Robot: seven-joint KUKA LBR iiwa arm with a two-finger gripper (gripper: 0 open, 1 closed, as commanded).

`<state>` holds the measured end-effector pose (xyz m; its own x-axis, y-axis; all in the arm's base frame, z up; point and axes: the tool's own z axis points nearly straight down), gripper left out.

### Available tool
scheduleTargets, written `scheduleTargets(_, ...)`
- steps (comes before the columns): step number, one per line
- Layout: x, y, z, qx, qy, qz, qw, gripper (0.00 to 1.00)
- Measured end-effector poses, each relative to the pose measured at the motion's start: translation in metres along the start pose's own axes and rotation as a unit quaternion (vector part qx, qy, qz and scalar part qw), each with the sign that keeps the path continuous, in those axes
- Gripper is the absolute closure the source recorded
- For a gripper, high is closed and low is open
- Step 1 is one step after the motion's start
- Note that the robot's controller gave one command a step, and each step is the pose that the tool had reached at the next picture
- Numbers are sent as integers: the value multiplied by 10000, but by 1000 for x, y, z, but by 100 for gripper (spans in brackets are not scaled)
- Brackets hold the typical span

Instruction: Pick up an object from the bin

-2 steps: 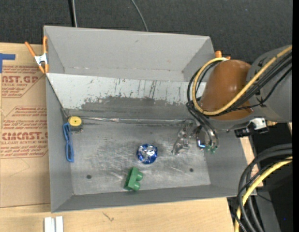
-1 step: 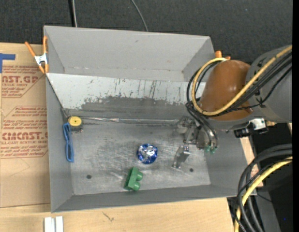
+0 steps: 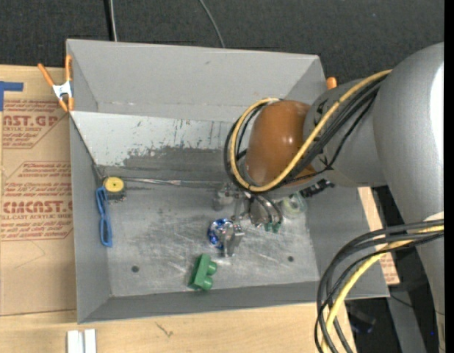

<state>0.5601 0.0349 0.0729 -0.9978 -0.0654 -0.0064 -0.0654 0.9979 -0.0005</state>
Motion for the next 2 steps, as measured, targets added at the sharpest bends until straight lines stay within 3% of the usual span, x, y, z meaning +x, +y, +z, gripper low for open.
scheduleTargets(1,-1,0,-2,-6,-7,4,10000,100)
scheduleTargets(2,18,6,-152,-4,-19,-457,9990,100)
